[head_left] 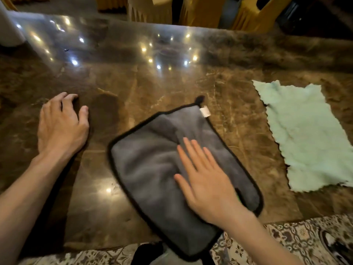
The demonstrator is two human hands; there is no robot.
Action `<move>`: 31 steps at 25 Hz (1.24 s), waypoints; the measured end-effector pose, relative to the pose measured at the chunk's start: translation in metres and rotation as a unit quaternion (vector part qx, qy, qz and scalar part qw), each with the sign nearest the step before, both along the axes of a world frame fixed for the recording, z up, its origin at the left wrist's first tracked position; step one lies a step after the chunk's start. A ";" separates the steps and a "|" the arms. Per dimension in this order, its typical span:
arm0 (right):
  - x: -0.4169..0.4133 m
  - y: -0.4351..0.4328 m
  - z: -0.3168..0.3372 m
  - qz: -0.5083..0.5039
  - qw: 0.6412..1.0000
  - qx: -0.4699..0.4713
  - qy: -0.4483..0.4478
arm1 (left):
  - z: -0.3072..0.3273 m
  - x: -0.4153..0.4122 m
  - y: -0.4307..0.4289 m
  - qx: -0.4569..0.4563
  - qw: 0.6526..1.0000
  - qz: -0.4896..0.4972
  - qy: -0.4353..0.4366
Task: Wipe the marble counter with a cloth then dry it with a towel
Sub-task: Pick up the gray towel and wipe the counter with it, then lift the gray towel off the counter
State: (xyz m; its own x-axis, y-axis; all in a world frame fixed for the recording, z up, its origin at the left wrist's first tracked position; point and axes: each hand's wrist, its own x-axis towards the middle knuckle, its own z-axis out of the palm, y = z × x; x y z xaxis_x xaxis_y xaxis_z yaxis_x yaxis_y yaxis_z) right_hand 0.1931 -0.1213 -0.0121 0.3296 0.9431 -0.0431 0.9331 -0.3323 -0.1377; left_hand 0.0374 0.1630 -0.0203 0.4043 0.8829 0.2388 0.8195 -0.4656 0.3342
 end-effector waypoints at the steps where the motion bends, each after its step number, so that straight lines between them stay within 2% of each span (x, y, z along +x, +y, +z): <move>1: 0.021 -0.013 0.002 -0.040 0.999 -0.016 0.001 | -0.001 0.000 -0.001 0.002 1.000 -0.004 0.000; 3: 0.052 -0.027 0.004 -0.123 0.991 -0.041 0.013 | -0.003 -0.002 -0.001 0.009 1.000 -0.006 0.000; 6: 0.049 -0.007 -0.002 -0.194 0.981 -0.015 0.019 | -0.007 -0.002 0.001 0.012 1.000 -0.010 -0.004; 10: 0.012 0.027 -0.003 -0.160 0.986 0.025 0.038 | -0.007 -0.001 0.002 -0.001 1.000 0.003 0.002; 12: 0.012 0.026 0.000 -0.120 0.986 0.053 0.104 | -0.003 0.001 0.000 -0.004 1.000 0.003 0.003; 14: 0.037 0.015 0.012 -0.150 0.952 0.151 0.219 | 0.004 0.001 -0.006 0.000 1.000 -0.006 0.003; 15: 0.057 0.011 0.017 -0.195 0.930 0.207 0.234 | 0.009 0.002 -0.013 0.004 1.000 -0.011 0.001; 16: 0.083 0.009 0.022 -0.248 0.914 0.242 0.211 | 0.015 0.004 -0.023 0.003 1.000 -0.013 -0.005; 17: 0.112 0.009 0.025 -0.300 0.905 0.238 0.183 | 0.021 0.009 -0.035 -0.010 1.000 -0.016 -0.011; 19: 0.158 0.015 0.030 -0.372 0.899 0.162 0.164 | 0.029 0.029 -0.061 -0.062 0.997 -0.039 0.000; 21: 0.177 0.023 0.031 -0.368 0.909 0.109 0.163 | 0.029 0.055 -0.085 -0.095 0.993 -0.057 0.030; 23: 0.178 0.035 0.030 -0.327 0.927 0.096 0.160 | 0.027 0.076 -0.096 -0.119 0.992 -0.033 0.035; 25: 0.171 0.044 0.027 -0.289 0.933 0.104 0.188 | 0.028 0.087 -0.100 -0.151 0.988 0.001 -0.034; 27: 0.166 0.047 0.030 -0.265 0.918 0.155 0.252 | 0.033 0.090 -0.106 -0.166 0.972 0.008 -0.165; 29: 0.168 0.034 0.048 -0.246 0.887 0.246 0.304 | 0.051 0.090 -0.118 -0.116 0.957 -0.013 -0.266; 31: 0.178 0.007 0.078 -0.230 0.834 0.340 0.368 | 0.081 0.092 -0.127 -0.051 0.937 -0.065 -0.339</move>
State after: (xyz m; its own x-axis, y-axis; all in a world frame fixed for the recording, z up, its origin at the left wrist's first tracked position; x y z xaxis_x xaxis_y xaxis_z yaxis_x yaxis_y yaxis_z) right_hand 0.3713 -0.1147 0.0654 0.7843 0.6123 0.1003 0.3076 -0.2434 -0.9198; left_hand 0.1296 0.0361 0.0609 0.2957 0.8686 0.3976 0.3405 -0.4848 0.8057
